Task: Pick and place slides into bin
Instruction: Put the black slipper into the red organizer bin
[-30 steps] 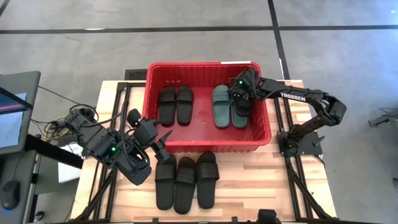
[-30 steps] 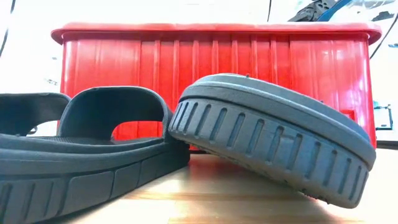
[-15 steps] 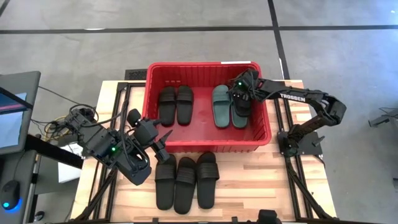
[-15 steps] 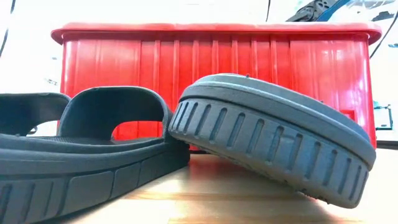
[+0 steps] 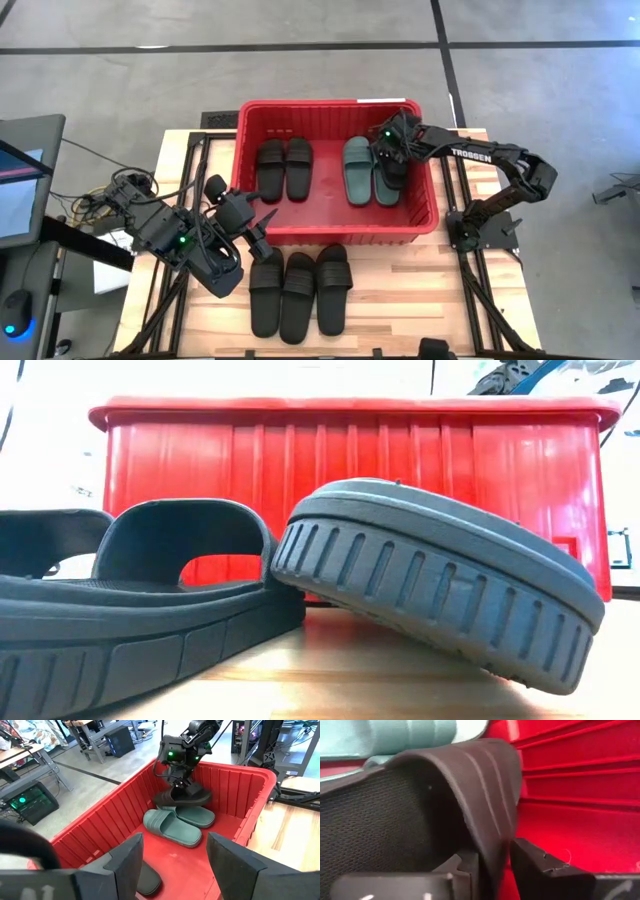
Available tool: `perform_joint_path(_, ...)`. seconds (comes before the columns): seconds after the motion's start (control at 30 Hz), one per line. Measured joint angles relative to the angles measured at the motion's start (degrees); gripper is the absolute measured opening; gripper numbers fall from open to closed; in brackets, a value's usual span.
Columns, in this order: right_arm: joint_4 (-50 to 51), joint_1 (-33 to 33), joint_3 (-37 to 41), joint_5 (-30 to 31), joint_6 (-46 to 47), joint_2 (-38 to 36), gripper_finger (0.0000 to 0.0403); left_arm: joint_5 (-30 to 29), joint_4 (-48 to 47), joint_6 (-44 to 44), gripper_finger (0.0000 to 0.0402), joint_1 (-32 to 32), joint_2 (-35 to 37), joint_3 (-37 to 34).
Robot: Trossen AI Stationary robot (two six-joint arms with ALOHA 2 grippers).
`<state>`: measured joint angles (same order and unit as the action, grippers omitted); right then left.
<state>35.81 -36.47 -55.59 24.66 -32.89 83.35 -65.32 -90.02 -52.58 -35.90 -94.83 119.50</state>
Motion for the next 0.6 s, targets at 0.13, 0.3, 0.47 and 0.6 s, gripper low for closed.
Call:
perform_joint_path(0.13, 0.48, 0.38, 0.0, -0.41, 0.95, 0.0, 0.0105, -0.02, 0.0, 0.02, 0.0206, 0.0, 0.0, 0.0)
perform_joint_path(0.3, 1.61, 0.77, -0.04, -2.1, 1.47, 0.0, 0.0142, -0.02, 0.0, 0.04, 0.0206, 0.0, 0.0, 0.0)
perform_joint_path(0.47, 1.89, 1.62, -0.04, -2.32, 1.58, 0.0, 0.0193, -0.02, 0.01, 0.07, 0.0206, 0.0, 0.0, 0.0)
perform_joint_path(0.6, 2.18, 2.34, -0.04, -2.38, 1.6, 0.0, 0.0233, -0.02, 0.01, 0.16, 0.0206, 0.0, 0.0, 0.0)
